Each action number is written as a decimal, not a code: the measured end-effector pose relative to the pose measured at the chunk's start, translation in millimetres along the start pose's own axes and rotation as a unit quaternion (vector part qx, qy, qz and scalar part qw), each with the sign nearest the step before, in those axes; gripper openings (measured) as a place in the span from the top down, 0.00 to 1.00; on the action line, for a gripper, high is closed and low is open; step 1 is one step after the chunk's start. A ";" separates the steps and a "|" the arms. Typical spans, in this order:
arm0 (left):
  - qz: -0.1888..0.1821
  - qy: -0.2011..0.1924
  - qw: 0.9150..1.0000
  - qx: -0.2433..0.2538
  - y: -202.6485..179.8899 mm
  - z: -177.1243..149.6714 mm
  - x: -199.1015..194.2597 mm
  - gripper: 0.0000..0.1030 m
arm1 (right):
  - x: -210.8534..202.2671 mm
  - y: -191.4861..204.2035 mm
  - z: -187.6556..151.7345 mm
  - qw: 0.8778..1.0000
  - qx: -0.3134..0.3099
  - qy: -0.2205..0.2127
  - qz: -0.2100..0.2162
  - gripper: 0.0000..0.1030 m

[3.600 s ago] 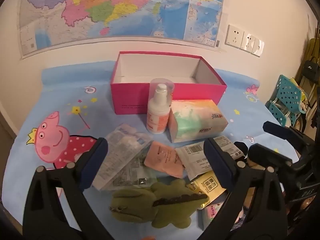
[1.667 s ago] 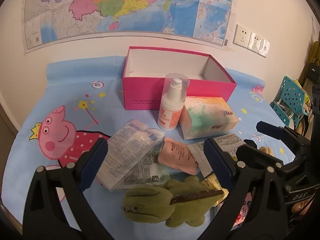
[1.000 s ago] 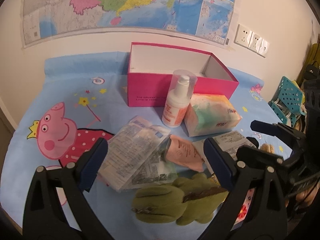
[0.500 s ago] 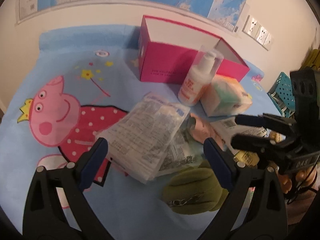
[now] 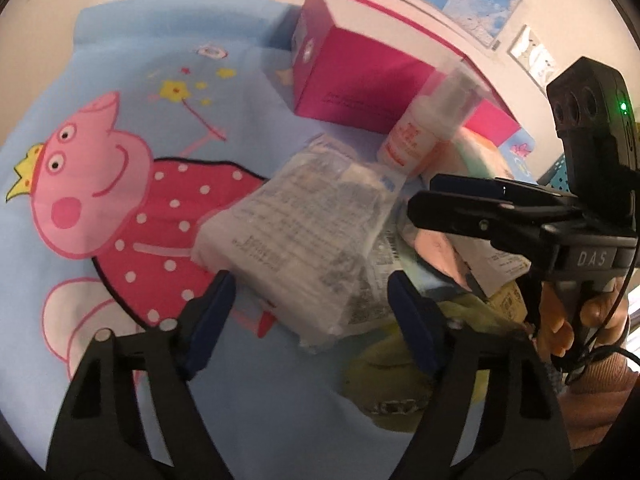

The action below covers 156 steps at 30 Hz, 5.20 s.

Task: Organize soft objects
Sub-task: 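Reach the left gripper to the clear plastic packet and close on it, then carry the clear packet with the left gripper into the pink box and release, then grasp the white wipes pack with the right gripper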

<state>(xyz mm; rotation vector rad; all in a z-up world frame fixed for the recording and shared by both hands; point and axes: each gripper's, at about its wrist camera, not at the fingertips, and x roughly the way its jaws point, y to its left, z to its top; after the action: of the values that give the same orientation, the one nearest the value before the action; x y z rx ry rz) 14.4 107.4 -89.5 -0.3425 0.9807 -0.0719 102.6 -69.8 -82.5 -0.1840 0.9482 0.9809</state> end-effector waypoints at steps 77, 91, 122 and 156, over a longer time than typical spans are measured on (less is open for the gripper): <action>-0.043 -0.110 0.985 0.125 -58.7 159.3 -63.2 0.69 | -116.6 -17.1 76.5 0.987 -0.064 -0.139 -0.044 0.65; -0.027 -0.022 0.994 0.105 -72.6 202.2 18.3 0.66 | -71.7 -90.8 88.3 0.996 0.026 -0.079 -0.037 0.62; 0.008 -0.126 0.987 0.104 -80.6 177.3 -34.0 0.34 | -101.2 -93.7 66.2 0.994 0.029 -0.110 -0.002 0.47; -0.143 0.147 0.966 0.161 -154.1 21.7 52.2 0.32 | -89.6 -135.3 -87.5 0.994 0.104 0.004 0.010 0.36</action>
<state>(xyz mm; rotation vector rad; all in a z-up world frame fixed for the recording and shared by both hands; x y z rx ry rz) 75.9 -43.8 -71.7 -0.1727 1.1853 -0.5520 136.3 -249.9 -103.7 -0.0025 1.0539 0.8925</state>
